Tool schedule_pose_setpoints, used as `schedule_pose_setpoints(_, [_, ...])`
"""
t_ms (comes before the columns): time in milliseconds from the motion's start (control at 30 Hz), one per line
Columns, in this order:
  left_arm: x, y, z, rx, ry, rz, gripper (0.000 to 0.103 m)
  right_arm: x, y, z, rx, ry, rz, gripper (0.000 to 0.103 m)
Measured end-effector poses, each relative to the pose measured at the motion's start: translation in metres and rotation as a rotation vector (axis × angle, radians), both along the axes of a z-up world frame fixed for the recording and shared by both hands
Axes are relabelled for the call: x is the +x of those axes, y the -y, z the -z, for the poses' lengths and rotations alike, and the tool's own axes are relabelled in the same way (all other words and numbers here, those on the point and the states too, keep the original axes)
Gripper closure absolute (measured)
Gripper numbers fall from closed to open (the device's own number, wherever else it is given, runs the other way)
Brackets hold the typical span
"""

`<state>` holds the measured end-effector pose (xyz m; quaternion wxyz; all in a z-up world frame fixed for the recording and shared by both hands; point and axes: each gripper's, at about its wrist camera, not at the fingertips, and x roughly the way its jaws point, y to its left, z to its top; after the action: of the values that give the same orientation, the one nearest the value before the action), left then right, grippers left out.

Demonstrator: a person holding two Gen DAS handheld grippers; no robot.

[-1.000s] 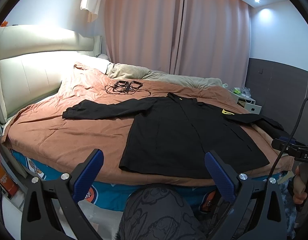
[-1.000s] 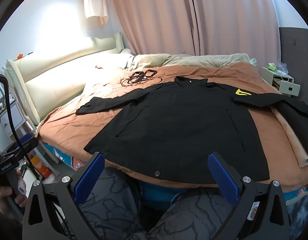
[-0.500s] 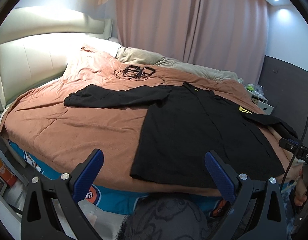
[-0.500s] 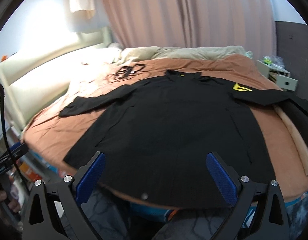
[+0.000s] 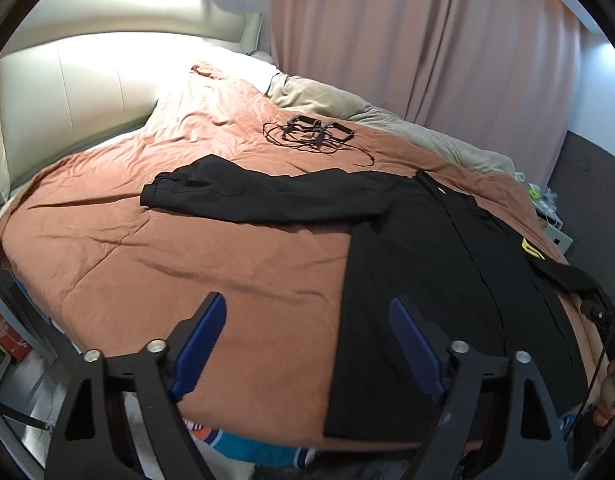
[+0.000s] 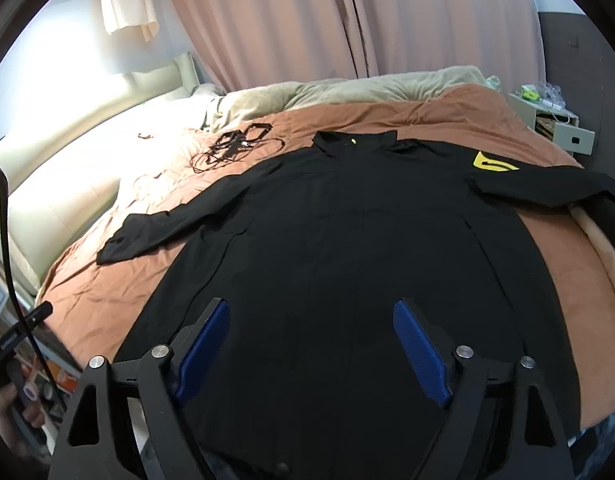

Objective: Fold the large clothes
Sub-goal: 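Reach the left tool to the folded black trousers and close on them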

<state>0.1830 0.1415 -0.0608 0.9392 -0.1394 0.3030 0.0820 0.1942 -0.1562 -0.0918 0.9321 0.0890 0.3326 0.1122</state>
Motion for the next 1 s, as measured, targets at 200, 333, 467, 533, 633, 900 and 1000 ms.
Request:
schedule_pose_setpoints(200, [0.036, -0.037, 0.002, -0.033, -0.013, -0.031, 0.023, 0.033, -0.01, 0.004, 0.003, -0.025, -0.006, 0.023])
schedule_pose_setpoints(333, [0.061, -0.066, 0.007, -0.084, -0.042, -0.056, 0.023, 0.054, -0.023, 0.005, -0.017, -0.033, -0.007, 0.024])
schedule_pose_setpoints(467, [0.083, -0.093, 0.012, -0.127, -0.055, -0.084, 0.032, 0.075, -0.036, 0.004, -0.028, -0.036, -0.026, 0.036])
schedule_pose_setpoints(533, [0.098, -0.111, 0.018, -0.155, -0.081, -0.109, 0.033, 0.085, -0.045, 0.004, -0.04, -0.04, -0.044, 0.043])
schedule_pose_setpoints(633, [0.116, -0.135, 0.027, -0.23, -0.091, -0.128, 0.043, 0.096, -0.058, 0.002, -0.067, -0.026, -0.057, 0.043])
schedule_pose_setpoints(900, [0.159, -0.185, 0.061, -0.343, -0.148, -0.202, 0.043, 0.129, -0.079, 0.014, -0.101, -0.069, -0.067, 0.043])
schedule_pose_setpoints(1000, [0.175, -0.199, 0.072, -0.366, -0.163, -0.224, 0.043, 0.144, -0.087, 0.019, -0.121, -0.092, -0.073, 0.043])
